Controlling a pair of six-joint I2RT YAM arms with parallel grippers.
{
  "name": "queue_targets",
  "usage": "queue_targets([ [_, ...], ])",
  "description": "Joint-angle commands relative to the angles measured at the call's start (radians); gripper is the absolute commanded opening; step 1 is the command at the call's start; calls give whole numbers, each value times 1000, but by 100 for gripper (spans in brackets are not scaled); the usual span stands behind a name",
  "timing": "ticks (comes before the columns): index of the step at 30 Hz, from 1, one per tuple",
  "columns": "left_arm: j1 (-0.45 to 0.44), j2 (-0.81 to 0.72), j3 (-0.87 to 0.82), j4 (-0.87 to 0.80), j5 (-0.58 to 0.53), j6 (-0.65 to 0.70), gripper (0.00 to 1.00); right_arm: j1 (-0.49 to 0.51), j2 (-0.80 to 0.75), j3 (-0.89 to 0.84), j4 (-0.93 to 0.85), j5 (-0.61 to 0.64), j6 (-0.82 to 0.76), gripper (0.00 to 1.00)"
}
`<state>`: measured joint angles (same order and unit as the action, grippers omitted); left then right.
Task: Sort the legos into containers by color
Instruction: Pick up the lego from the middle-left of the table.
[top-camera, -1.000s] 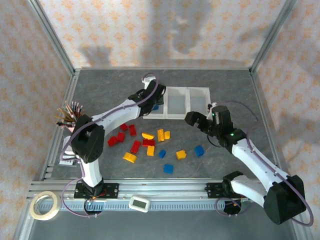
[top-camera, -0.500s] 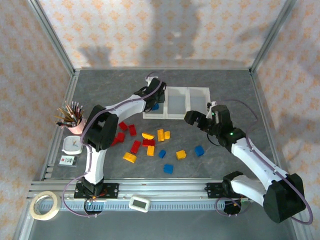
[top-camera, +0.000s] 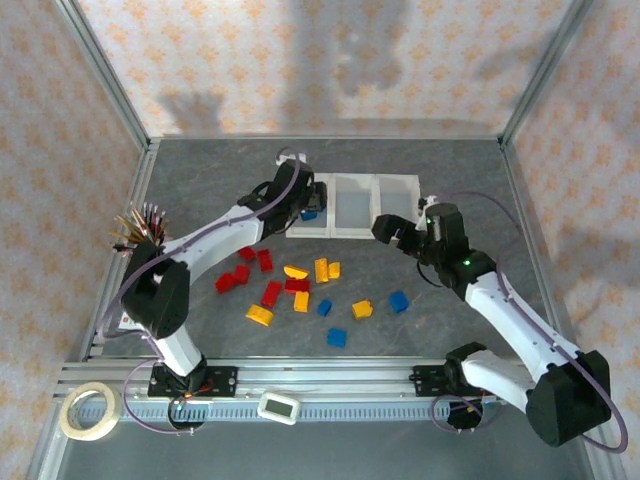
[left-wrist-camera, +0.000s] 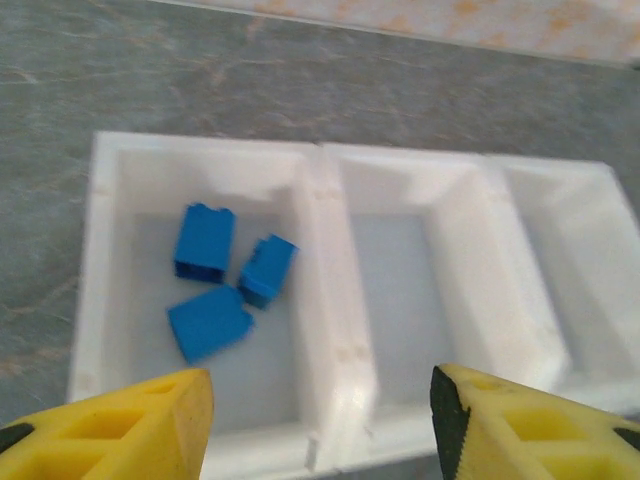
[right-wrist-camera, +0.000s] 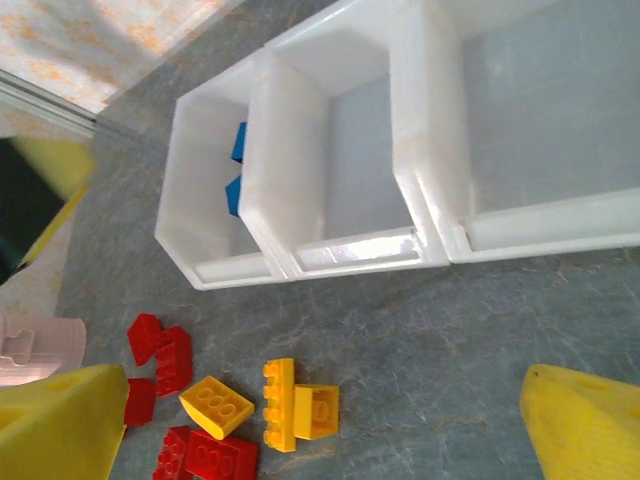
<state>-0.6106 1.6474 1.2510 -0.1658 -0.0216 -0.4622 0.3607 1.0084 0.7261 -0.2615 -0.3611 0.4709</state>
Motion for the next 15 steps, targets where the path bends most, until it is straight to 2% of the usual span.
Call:
queue_targets([
  [1,-84,-50,-56,23,30,0,64,-7,-56,27,-118,74,12,100],
  [7,-235,-72,-112,61,88,-35,68,-9,-151,-6,-275,139,65,100],
  [11,-324,-66,-160,143,98,50,69,-9,-225,-29,-385,195,105,100],
  [15,-369,-44,-237,302,176,110,69,-9,-280,-38,-468,220,140,100],
])
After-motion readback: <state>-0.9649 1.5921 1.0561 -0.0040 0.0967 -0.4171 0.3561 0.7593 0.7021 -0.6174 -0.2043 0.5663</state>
